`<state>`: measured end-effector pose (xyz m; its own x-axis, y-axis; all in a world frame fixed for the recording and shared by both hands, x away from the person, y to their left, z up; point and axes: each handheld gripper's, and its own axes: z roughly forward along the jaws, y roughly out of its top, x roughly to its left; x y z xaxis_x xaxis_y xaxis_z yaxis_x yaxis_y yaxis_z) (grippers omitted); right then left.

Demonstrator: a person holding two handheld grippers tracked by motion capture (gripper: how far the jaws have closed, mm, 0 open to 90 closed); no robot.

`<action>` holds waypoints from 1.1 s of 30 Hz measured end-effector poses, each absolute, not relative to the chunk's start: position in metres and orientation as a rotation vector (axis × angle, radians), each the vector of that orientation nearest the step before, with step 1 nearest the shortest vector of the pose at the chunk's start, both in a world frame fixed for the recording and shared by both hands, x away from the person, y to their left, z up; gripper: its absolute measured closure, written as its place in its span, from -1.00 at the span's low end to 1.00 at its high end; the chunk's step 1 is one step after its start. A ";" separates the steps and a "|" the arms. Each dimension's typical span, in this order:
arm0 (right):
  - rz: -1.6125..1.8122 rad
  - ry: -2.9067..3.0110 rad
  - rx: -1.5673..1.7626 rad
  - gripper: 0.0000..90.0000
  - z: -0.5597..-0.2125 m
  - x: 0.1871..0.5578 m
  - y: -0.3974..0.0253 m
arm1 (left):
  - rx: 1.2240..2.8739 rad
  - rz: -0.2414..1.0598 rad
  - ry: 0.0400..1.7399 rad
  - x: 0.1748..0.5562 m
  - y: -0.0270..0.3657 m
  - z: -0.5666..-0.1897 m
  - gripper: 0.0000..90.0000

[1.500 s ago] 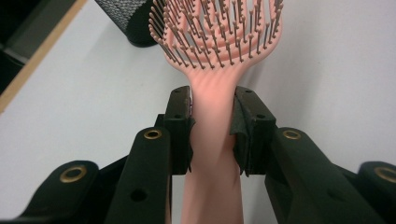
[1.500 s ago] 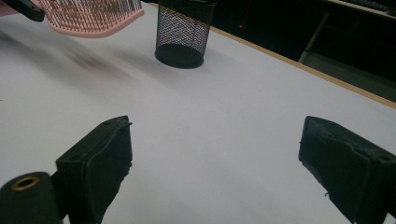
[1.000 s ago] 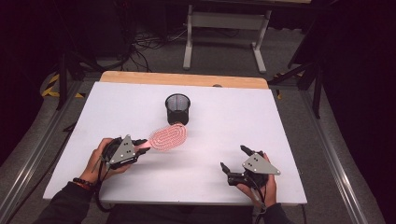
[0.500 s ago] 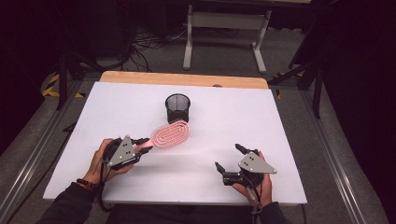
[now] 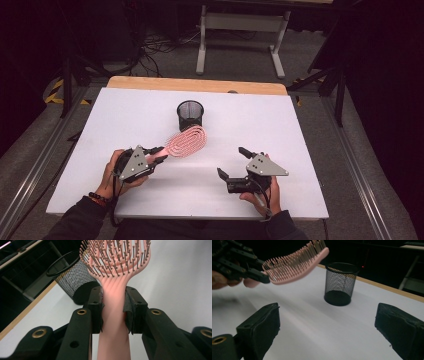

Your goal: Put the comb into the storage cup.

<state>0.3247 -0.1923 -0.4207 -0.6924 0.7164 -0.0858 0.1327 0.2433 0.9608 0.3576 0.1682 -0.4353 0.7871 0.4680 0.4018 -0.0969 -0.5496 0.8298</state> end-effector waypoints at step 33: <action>1.766 2.031 0.996 -0.19 -0.415 0.339 -0.148 | 2.012 0.750 0.285 0.338 0.107 -0.458 0.55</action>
<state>0.3387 -0.1480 -0.4152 -0.7266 0.6475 0.2297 0.3172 0.0196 0.9482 0.3382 0.1069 -0.4584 0.7858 0.4773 0.3933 -0.0962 -0.5338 0.8401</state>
